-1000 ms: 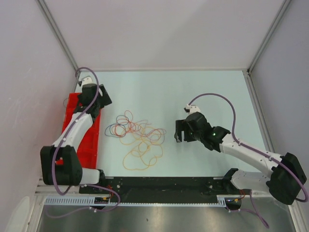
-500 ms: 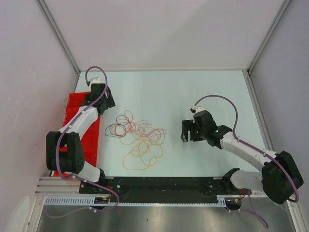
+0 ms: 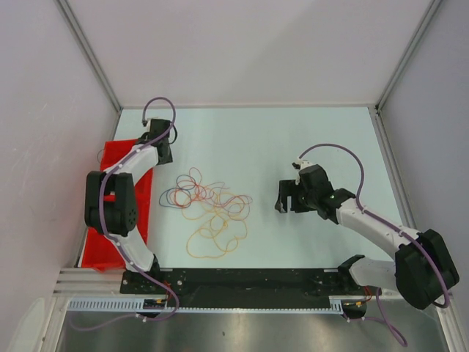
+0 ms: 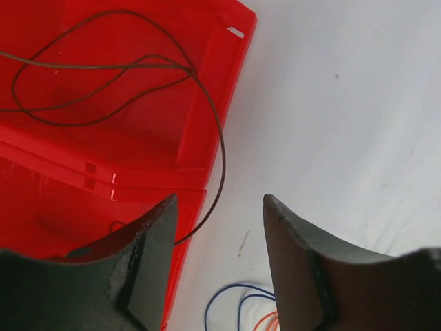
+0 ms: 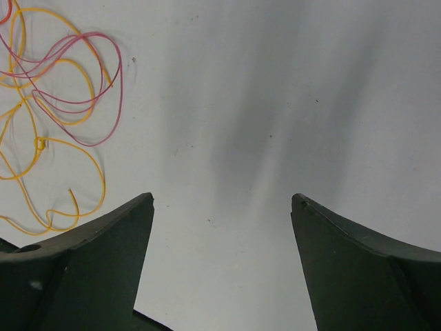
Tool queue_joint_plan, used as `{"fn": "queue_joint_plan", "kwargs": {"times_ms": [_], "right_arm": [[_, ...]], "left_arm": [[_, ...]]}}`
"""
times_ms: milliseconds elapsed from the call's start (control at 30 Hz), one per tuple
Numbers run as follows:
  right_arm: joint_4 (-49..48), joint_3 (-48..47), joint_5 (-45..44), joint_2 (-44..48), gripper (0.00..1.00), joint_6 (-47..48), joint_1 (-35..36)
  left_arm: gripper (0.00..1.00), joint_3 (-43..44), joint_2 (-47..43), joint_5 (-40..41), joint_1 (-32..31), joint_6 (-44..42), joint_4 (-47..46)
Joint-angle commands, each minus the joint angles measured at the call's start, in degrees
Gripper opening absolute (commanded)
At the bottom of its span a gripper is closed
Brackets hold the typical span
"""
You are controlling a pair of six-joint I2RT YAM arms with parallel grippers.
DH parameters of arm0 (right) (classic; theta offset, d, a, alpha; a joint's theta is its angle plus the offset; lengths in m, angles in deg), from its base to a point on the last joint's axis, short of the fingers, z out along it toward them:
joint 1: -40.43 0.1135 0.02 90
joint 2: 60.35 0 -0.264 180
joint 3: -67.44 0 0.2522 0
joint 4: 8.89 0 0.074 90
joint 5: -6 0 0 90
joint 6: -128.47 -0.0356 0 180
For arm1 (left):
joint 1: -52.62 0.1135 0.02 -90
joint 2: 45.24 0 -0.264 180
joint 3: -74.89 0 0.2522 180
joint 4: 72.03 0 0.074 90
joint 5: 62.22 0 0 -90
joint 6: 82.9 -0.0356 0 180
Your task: Untangle the cables
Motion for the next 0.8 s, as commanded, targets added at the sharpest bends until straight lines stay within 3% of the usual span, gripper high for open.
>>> {"fn": "queue_joint_plan", "kwargs": {"times_ms": [0, 100, 200, 233, 567, 767], "right_arm": [[-1.89, 0.31, 1.66, 0.09, 0.85, 0.91, -1.23], [-1.81, 0.49, 2.02, 0.35, 0.85, 0.91, -1.84], [-1.89, 0.66, 2.63, 0.52, 0.85, 0.82, -2.37], [-1.98, 0.66, 2.80, 0.44, 0.85, 0.82, -2.46], [-2.42, 0.93, 4.83, 0.61, 0.85, 0.64, -3.95], [-2.77, 1.10, 6.06, 0.35, 0.85, 0.47, -5.27]], "left_arm": [[0.56, 4.22, 1.62, 4.96, -0.68, -2.07, 4.08], [0.43, 5.45, 2.58, 6.98, -0.68, -2.86, 5.84], [0.17, 6.94, 2.76, 7.51, -0.77, -3.30, 6.72], [0.01, 7.56, 2.76, 7.86, -0.68, -3.82, 7.33], [0.00, 24.15, 5.74, 11.64, 0.11, -13.58, 11.55], [0.00, 28.57, 7.86, 12.09, 2.48, -15.34, 10.86]]}}
